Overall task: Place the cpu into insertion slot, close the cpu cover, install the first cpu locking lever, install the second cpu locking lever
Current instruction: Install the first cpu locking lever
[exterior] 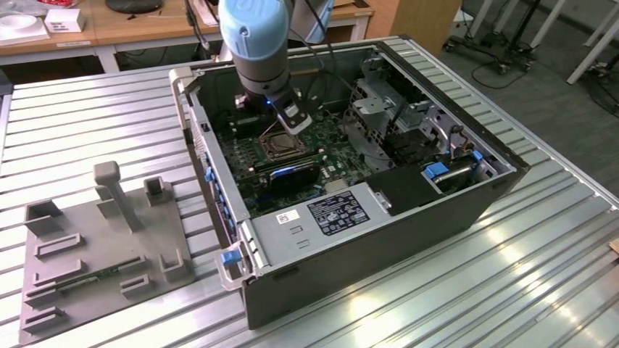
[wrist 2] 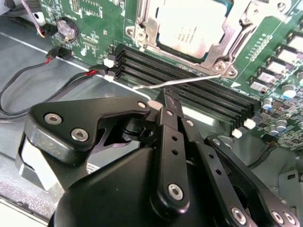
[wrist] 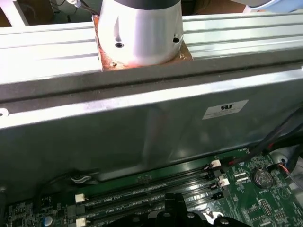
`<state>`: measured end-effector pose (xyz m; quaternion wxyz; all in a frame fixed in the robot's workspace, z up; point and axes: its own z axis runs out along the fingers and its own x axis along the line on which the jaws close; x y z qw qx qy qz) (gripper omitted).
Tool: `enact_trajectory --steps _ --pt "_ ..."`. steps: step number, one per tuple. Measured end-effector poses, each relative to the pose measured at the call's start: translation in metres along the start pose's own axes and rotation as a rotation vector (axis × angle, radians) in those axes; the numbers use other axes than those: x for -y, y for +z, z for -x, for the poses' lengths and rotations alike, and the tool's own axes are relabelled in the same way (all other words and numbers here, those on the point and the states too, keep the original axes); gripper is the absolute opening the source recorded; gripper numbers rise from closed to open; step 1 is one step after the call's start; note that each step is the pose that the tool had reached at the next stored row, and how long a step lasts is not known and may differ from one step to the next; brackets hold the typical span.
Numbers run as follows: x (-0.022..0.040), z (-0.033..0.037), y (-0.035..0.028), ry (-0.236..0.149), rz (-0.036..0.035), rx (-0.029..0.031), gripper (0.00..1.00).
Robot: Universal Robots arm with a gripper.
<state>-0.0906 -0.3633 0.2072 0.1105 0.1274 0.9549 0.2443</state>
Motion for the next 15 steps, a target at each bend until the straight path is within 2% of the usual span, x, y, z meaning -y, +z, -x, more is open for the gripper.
enact_trajectory --steps 15 --pt "0.0014 0.0015 0.0031 0.000 0.0007 0.0007 0.11"
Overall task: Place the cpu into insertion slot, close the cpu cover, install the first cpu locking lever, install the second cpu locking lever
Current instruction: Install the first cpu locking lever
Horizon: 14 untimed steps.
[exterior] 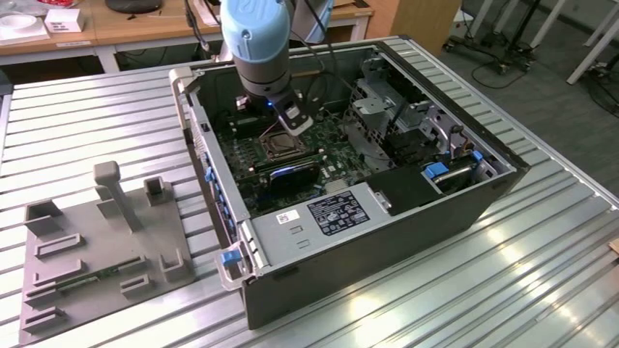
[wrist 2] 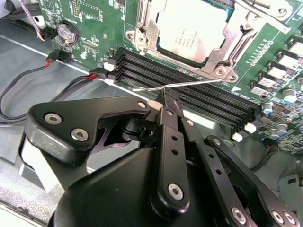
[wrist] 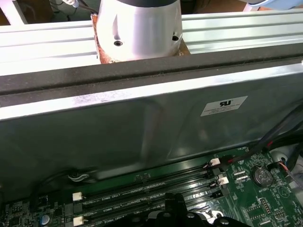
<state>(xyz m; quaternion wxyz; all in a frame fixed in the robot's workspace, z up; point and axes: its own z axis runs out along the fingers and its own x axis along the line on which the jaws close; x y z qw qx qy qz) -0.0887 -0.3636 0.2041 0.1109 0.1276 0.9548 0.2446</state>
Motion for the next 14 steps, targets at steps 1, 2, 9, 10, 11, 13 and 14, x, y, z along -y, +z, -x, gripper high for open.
enact_trajectory --steps 1,2,9,10,11,13,14 --pt "-0.0001 0.0006 0.0003 0.000 -0.0001 -0.0001 0.11" --pt "-0.0001 0.0009 0.0005 0.000 -0.0001 -0.0001 0.11" --pt "0.0006 0.0017 0.0026 0.001 -0.0003 0.0004 0.11" --pt "0.0009 0.0017 0.0031 0.001 -0.0004 0.0005 0.11" --pt "0.0011 0.0017 0.0035 0.001 -0.0004 0.0005 0.11" --pt "0.0016 0.0016 0.0043 0.001 -0.0004 0.0005 0.11" --pt "0.0018 0.0017 0.0048 0.001 -0.0004 0.0005 0.11"
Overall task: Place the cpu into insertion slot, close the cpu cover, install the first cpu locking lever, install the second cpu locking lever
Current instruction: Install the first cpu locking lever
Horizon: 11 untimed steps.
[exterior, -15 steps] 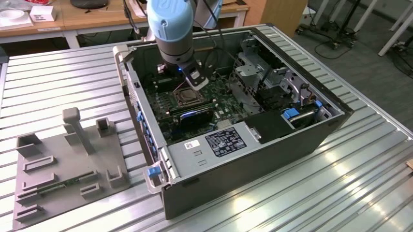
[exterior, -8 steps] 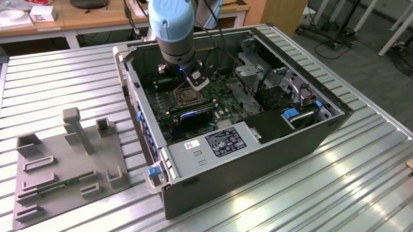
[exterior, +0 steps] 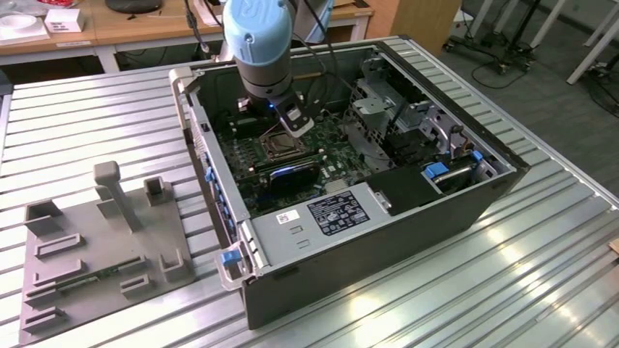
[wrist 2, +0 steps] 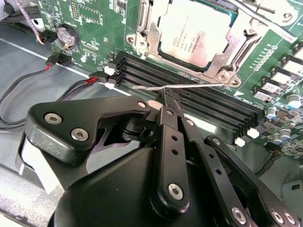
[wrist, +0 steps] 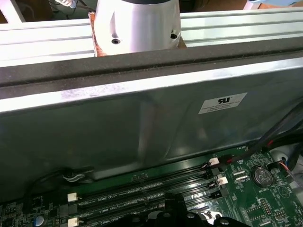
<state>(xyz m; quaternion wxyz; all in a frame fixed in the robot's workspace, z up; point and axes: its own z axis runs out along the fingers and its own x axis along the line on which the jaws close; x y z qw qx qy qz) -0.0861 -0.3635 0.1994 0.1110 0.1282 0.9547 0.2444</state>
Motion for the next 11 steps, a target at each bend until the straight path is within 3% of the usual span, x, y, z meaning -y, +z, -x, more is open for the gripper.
enact_trajectory --steps 11 --pt "0.0014 0.0021 0.0042 0.001 -0.0001 0.0004 0.11"
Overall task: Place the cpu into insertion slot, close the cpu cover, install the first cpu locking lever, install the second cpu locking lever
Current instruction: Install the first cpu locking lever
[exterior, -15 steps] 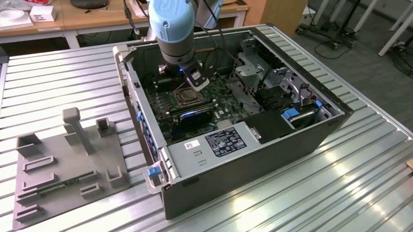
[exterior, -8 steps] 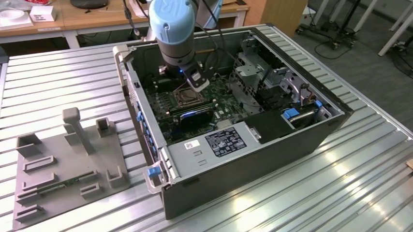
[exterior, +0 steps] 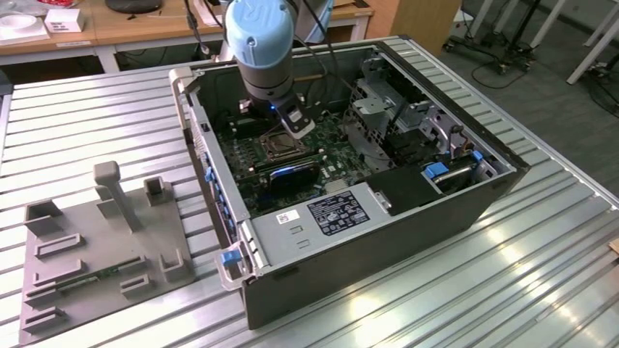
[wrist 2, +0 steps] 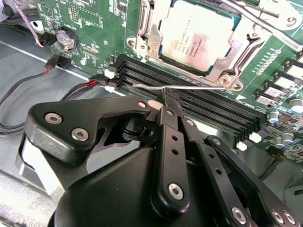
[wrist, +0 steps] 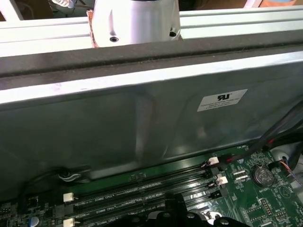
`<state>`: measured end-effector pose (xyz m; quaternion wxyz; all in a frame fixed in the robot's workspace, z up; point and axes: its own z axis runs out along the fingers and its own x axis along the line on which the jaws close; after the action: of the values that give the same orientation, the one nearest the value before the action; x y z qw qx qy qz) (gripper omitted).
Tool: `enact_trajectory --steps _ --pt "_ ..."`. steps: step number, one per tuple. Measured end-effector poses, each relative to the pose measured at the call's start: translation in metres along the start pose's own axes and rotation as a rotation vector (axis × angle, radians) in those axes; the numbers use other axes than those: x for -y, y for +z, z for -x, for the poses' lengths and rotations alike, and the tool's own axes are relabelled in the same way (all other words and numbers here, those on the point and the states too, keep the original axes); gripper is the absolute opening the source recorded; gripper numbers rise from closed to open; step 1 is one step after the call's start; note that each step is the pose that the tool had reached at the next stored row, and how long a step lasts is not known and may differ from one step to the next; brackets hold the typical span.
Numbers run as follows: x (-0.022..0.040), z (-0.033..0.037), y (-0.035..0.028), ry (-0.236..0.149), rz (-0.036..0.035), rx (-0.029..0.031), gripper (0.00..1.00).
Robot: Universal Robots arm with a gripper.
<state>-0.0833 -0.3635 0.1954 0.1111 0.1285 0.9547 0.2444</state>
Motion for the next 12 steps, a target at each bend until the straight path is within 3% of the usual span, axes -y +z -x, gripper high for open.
enact_trajectory --steps 12 --pt "0.0000 0.0051 0.0035 0.002 -0.0004 0.0011 0.11"
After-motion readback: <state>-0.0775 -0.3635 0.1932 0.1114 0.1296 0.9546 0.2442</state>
